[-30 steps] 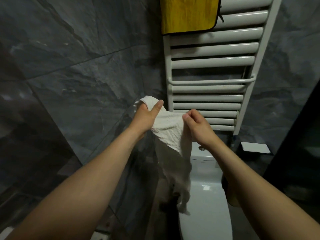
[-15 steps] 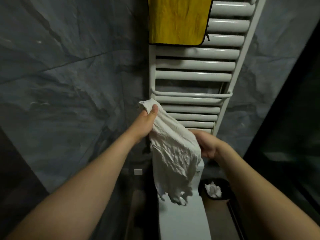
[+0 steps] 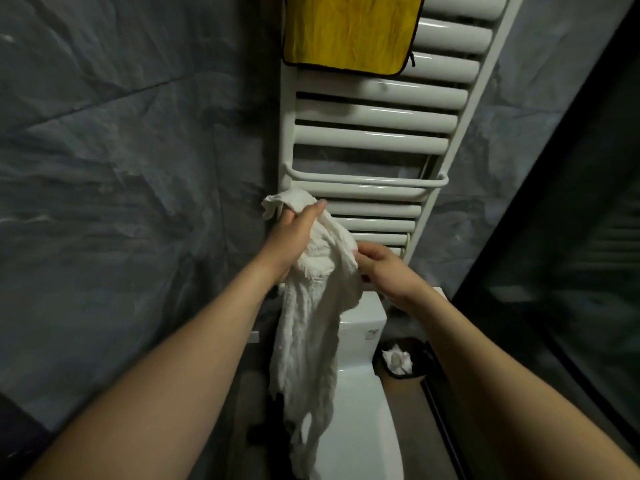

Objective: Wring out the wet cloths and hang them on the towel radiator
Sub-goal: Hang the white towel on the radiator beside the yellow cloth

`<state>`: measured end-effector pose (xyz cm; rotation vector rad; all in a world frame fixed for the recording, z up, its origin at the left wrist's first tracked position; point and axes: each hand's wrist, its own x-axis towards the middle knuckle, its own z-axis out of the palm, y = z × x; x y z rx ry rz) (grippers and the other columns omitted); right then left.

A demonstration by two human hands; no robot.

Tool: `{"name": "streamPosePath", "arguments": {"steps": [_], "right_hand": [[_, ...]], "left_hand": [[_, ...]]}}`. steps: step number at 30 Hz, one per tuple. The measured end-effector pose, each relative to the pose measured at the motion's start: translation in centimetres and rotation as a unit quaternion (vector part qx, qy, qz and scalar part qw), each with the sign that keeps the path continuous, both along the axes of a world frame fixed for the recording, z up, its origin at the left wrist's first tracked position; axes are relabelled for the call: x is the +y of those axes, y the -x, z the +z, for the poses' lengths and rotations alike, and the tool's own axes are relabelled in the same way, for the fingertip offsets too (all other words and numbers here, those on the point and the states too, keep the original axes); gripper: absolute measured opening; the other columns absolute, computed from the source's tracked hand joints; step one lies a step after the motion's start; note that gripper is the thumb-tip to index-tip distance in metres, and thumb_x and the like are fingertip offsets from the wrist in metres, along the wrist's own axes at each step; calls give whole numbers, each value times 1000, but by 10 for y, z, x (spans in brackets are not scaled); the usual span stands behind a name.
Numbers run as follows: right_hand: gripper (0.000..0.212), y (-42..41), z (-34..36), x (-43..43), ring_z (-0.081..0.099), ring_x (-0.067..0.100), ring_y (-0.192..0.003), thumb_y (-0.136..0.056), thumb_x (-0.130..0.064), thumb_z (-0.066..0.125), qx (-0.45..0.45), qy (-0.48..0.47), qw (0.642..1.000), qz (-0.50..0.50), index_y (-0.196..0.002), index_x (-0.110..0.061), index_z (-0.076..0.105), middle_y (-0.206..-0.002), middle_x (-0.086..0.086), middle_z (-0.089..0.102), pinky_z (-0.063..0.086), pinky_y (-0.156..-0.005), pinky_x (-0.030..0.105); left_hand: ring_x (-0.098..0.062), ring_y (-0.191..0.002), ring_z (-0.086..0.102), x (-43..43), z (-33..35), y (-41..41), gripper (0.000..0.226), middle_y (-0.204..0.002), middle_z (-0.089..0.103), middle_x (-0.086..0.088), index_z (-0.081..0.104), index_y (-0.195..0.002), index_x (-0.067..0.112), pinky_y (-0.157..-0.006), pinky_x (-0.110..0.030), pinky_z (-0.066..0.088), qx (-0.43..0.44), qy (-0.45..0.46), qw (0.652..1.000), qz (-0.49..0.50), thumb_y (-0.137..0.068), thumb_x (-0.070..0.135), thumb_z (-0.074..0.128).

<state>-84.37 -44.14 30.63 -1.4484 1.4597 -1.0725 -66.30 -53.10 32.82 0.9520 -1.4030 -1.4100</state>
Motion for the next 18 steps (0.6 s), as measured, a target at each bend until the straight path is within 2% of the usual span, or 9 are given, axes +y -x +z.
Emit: {"name": "streamPosePath", "arguments": {"steps": [1,3,4,6,8,10,14,16,18], "right_hand": [[27,-3,0,-3,61,24,-86,-102,-34,52,-6,21,999,-22,-99,-13,69,-94,14,69,51,-77,43],[28,-4,2,-6,51,18,-74,-102,-31,51,-40,54,994,-91,-81,-20,65,-77,2,57,44,-70,35],[30,-5,3,-9,47,16,-71,-103,-31,50,-61,57,989,-118,-77,-23,63,-74,-1,53,42,-66,32],[30,-2,4,-11,43,19,-71,-100,-37,51,-69,55,988,-125,-81,-17,62,-76,3,49,36,-64,33],[38,-4,-1,-14,43,19,-69,-98,-40,52,-10,47,992,-116,-81,-7,56,-73,5,47,34,-64,33],[34,0,4,-16,46,8,-61,-101,-35,51,46,66,982,-171,-77,-11,57,-65,-3,49,39,-57,26],[29,41,28,-22,48,6,-67,-103,-27,44,58,161,909,-380,-84,-12,60,-75,-2,56,42,-64,30],[27,66,41,-22,44,1,-65,-103,-24,42,47,201,879,-429,-79,-18,53,-73,-6,51,40,-67,26],[24,77,52,-23,46,1,-68,-104,-26,41,77,217,879,-418,-88,-15,55,-80,-5,54,39,-63,16]], "left_hand": [[-19,-98,65,-1,3,-2,41,-101,69,-2,64,-93,22,-95,-42,51,19,-7,1000,6,-69,56,68],[-21,-72,53,2,10,-7,23,-72,52,-1,51,-68,20,-71,-39,46,24,13,999,47,-58,38,61],[-21,-68,48,5,11,-10,22,-70,49,0,48,-71,21,-66,-37,42,11,23,998,56,-55,32,58],[-19,-77,53,14,9,-10,38,-85,57,-1,50,-96,21,-71,-34,46,-13,22,999,37,-58,23,54],[-19,-96,59,16,2,-10,47,-104,62,-3,49,-111,21,-85,-38,51,-23,3,999,23,-65,25,56],[-18,-99,61,13,-2,-12,40,-107,64,-2,52,-113,20,-87,-38,51,-9,-19,999,36,-75,29,60],[-17,-97,61,-9,-4,-28,28,-102,64,4,57,-111,22,-81,-33,50,48,-35,987,149,-87,36,65],[-16,-96,68,-19,-3,-35,38,-107,67,3,57,-124,27,-77,-31,56,55,-29,990,127,-88,30,70],[-12,-85,72,-24,-1,-35,50,-102,71,3,50,-137,33,-68,-27,57,25,-6,997,76,-92,21,68]]}}
